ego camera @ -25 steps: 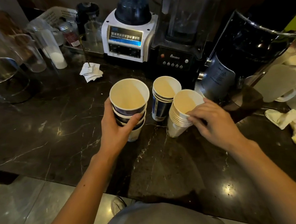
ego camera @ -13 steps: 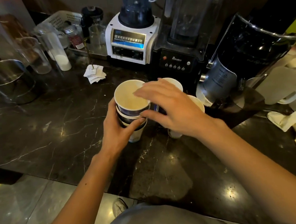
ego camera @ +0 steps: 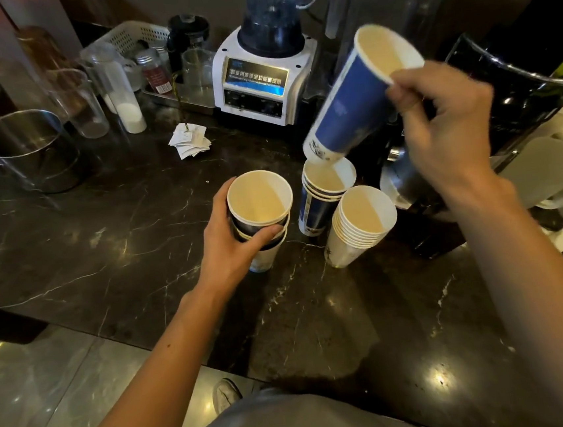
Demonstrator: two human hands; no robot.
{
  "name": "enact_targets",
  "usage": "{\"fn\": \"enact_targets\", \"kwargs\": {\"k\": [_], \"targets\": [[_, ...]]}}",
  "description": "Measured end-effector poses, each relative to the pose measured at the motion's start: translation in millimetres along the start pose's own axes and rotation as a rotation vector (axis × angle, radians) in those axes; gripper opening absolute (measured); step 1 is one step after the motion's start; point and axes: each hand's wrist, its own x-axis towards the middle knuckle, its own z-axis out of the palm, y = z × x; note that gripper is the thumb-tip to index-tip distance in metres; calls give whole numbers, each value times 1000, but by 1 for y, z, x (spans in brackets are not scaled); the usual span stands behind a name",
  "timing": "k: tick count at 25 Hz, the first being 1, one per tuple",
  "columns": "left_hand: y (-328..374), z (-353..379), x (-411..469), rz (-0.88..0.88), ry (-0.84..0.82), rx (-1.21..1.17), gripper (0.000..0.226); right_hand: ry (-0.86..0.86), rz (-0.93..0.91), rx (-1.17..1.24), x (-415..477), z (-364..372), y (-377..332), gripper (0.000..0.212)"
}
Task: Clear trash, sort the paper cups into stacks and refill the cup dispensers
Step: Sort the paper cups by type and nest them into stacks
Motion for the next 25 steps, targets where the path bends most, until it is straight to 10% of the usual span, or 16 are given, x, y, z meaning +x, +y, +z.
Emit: {"fn": "enact_targets", "kwargs": {"k": [8, 12, 16, 25], "targets": [[4, -3, -1, -15, -19, -13, 96, -744, 38, -125, -60, 58, 14, 28], [1, -2, -1, -13, -54, -28, 90, -606, -103, 114, -55, 57, -22, 37], [-1, 1, -2, 8, -67, -14, 85, -840, -253, 240, -55, 77, -45, 16], [-3, -1, -1, 4, -68, -3, 82, -271, 6, 354, -26, 23, -38, 19]]}}
